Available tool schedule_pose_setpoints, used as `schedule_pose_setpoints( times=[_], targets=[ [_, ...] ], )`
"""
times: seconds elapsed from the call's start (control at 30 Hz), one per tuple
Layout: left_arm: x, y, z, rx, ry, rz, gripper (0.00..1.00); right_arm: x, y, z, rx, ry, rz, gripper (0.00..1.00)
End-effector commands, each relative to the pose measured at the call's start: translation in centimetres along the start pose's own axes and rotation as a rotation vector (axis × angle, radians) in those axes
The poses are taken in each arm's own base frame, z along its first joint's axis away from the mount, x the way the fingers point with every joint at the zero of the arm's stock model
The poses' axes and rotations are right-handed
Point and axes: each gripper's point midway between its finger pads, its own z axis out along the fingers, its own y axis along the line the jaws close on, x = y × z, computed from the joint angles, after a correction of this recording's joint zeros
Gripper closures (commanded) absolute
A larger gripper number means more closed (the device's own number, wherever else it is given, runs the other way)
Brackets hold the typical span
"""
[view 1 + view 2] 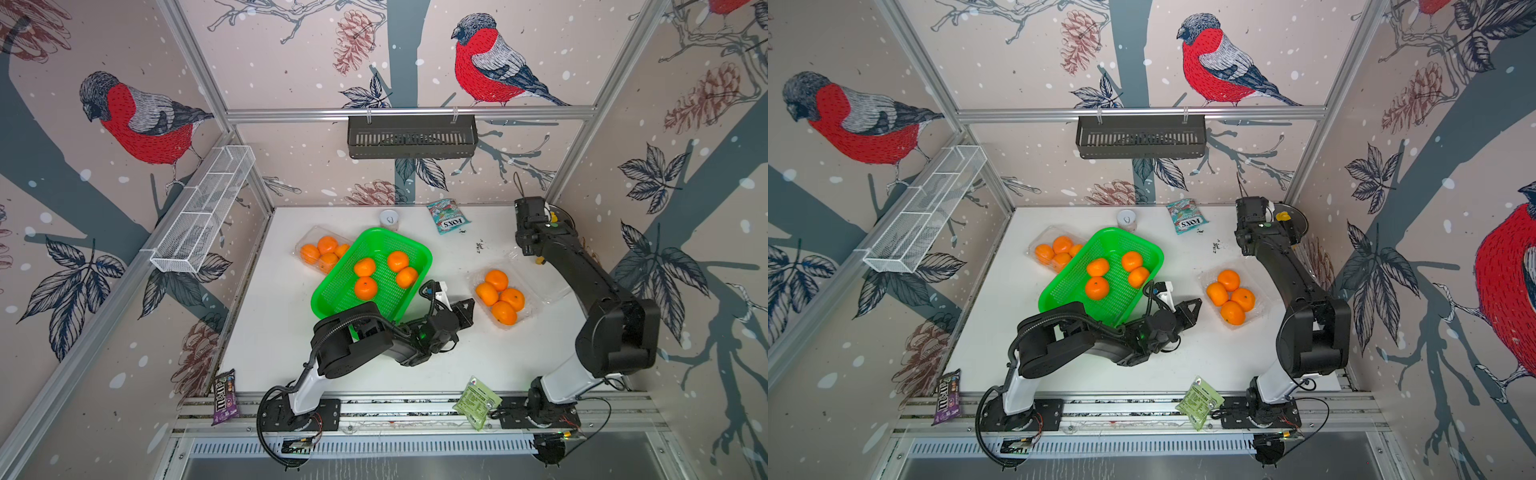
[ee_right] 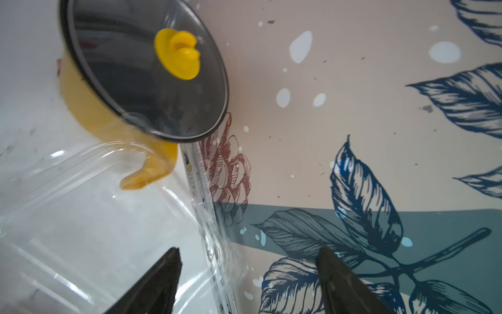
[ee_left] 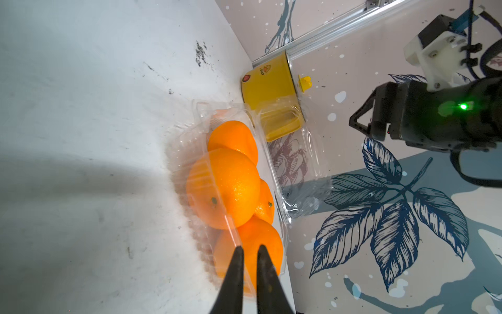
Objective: Take oranges out of containers
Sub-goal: Open the packing box at the center of the board.
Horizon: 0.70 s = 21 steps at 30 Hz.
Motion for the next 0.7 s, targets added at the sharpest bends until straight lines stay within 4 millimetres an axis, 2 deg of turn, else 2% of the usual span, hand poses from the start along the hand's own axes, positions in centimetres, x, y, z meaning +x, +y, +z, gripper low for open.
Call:
schedule_pose_setpoints(
  times=[0.0,0.07,0.17,0.27,0.33,0.43,0.5,0.57,0.67],
  targets=[
    [-0.9,-2.1,-0.8,0.015,-0.042,0.105,0.85,-1.7,-1.1,0.6,-0.032,-0.017,0.183,0.17],
    [-1.2,-3.6,-1.6,0.033,-0.052,0.147,0.83,-2.6,-0.3,-0.2,-0.134,-0.008,0.267,0.17],
    [-1.9,-5.8,-3.3,0.054,-0.089,0.218,0.79,-3.8,1.4,-3.2,-0.308,-0.02,0.347,0.17],
    [-2.5,-8.3,-5.1,0.074,-0.104,0.293,0.74,-4.6,2.6,-7.7,-0.468,-0.079,0.394,0.16],
    [-3.2,-9.7,-6.4,0.078,-0.119,0.345,0.69,-4.4,3.8,-11.2,-0.623,-0.121,0.438,0.12],
    [-4.5,-11.0,-8.4,0.077,-0.133,0.406,0.63,-2.7,5.7,-14.9,-0.841,-0.136,0.54,0.09],
    [-5.7,-11.2,-9.9,0.059,-0.144,0.469,0.58,-0.9,6.9,-15.9,-0.932,-0.09,0.644,0.07],
    [-7.1,-11.2,-11.6,0.022,-0.161,0.551,0.49,1.2,8.1,-16.5,-0.99,-0.03,0.77,0.01],
    [-9.4,-10.5,-14.2,-0.083,-0.176,0.71,0.36,3.3,10.1,-17.3,-1.031,0.03,0.887,0.02]
  ],
)
